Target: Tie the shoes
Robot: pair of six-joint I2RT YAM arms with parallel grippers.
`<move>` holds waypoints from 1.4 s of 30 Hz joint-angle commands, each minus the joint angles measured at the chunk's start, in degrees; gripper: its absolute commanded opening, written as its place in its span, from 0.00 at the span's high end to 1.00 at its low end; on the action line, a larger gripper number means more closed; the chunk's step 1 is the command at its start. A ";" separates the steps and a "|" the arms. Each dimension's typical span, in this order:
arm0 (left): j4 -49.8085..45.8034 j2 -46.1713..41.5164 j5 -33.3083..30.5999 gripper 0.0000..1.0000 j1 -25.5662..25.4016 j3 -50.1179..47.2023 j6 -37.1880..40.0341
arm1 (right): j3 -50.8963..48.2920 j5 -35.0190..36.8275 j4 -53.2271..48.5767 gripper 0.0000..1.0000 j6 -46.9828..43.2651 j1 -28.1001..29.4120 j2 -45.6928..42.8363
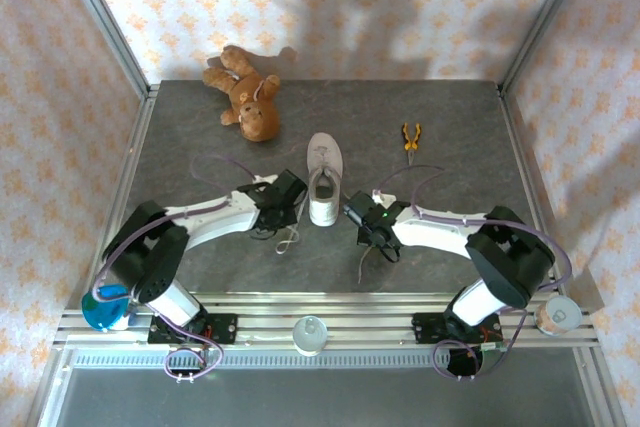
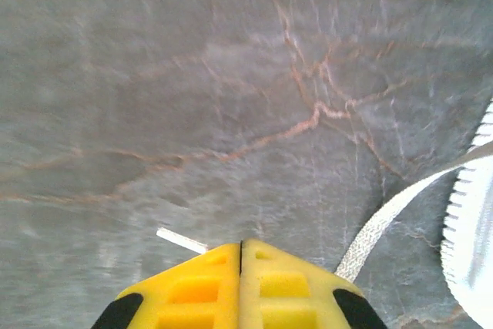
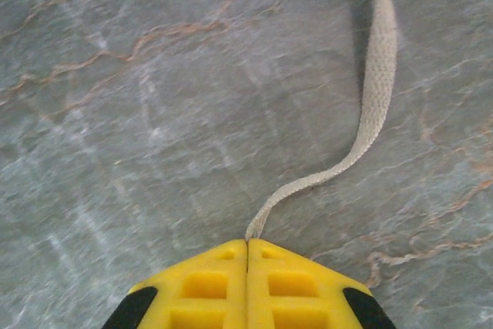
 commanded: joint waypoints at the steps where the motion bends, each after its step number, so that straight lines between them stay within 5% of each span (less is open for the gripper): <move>1: -5.05 -6.54 -3.47 1.00 3.66 3.55 7.29 | 1.67 -0.09 -1.40 1.00 -2.87 -0.51 -4.36; 6: -9.41 -10.57 -2.48 1.00 8.40 14.90 19.58 | 6.52 0.43 -7.25 1.00 -6.70 -3.64 -11.82; 12: -11.52 -3.78 4.43 1.00 8.64 37.33 29.92 | 12.44 -3.53 -8.48 1.00 -10.32 -10.51 -17.22; 19: -7.48 10.75 16.22 1.00 7.05 62.47 29.53 | 16.42 -11.94 -3.12 1.00 -11.21 -12.09 -18.98; 26: -14.54 29.21 24.16 1.00 0.91 88.17 27.09 | 14.36 -22.95 10.15 1.00 -10.30 -10.50 -19.52; 34: -13.87 27.94 25.32 1.00 0.10 85.14 27.06 | 15.57 -19.12 9.24 1.00 -12.19 -10.84 -19.43; 42: -12.01 23.74 27.32 1.00 2.32 77.33 25.27 | 14.78 -25.07 16.02 1.00 -8.88 -11.87 -16.69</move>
